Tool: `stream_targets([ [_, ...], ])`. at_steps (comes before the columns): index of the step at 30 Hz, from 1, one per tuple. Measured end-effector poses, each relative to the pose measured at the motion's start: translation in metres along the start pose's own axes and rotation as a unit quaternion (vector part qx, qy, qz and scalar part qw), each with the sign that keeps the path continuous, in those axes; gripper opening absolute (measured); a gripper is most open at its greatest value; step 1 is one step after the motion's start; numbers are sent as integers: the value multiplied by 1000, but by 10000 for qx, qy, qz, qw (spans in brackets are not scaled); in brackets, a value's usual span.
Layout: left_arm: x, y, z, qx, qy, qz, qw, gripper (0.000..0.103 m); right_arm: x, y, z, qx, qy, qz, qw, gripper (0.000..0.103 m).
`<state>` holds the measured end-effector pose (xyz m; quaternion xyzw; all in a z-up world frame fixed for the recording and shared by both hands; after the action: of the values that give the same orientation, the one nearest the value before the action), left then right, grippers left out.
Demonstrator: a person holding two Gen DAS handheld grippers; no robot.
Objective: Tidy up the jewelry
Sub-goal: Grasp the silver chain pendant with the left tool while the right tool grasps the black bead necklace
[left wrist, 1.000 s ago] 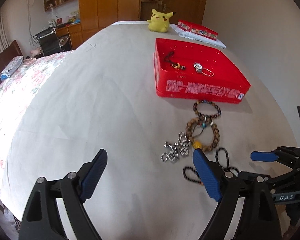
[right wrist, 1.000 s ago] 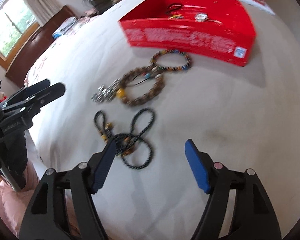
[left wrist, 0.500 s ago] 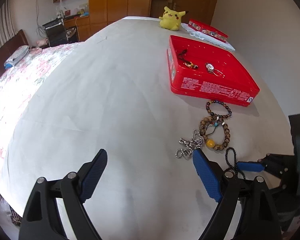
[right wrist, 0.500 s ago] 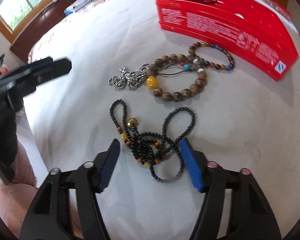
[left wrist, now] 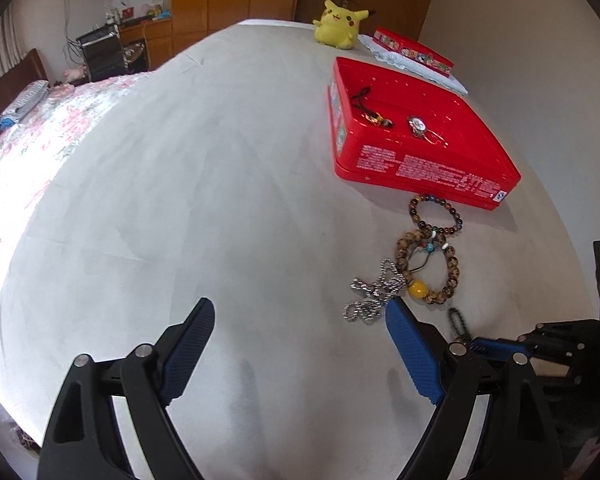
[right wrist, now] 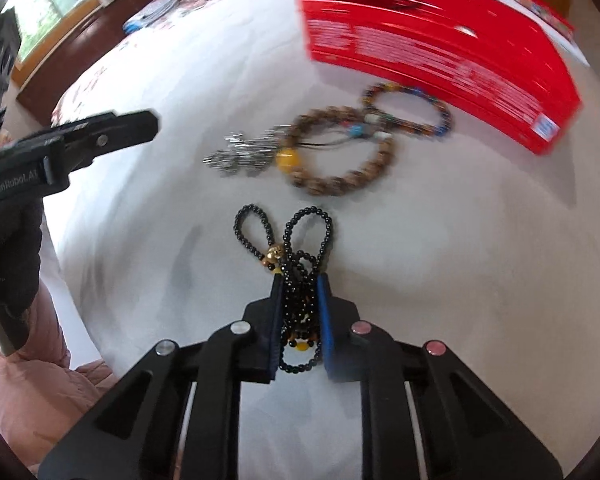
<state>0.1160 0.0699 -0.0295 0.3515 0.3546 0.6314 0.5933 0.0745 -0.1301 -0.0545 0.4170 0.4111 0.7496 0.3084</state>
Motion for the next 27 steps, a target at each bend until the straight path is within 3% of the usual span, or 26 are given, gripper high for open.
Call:
stream_targets([
  [6, -25, -17, 10, 277, -304, -264, 9988, 87, -47, 30, -14, -294, -707, -222, 9968, 14],
  [11, -51, -32, 17, 388, -722, -312, 9961, 85, -62, 37, -26, -351, -898, -159, 9952, 14],
  [13, -60, -37, 17, 456, -893, -358, 9943, 81, -63, 36, -29, -353, -917, -118, 9951, 15],
  [17, -68, -48, 13, 637, -1107, -415, 9909, 64, -72, 38, -27, -336, -993, 3, 9945, 15],
  [20, -72, -52, 12, 573, -1308, -405, 9889, 61, -68, 37, -23, -332, -1004, 25, 9944, 15],
  [24, -75, -53, 10, 389, -1548, -305, 9867, 38, -73, 41, -22, -327, -1055, 66, 9939, 15],
  [27, -75, -52, 8, 315, -1627, -345, 9856, 37, -76, 43, -20, -343, -1110, 58, 9932, 15],
])
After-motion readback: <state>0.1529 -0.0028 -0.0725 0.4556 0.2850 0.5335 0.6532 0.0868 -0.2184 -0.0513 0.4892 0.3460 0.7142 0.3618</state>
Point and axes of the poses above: each gripper's, at about its wrist camera, not at the fingertips, and y roughly against the way its jaws point, x to its left, z to its top, the point moved 3 cm from there along -y, roughly the way its jaws point, and after that the axes turned 11 degrees about z, right-handed, at the moved point
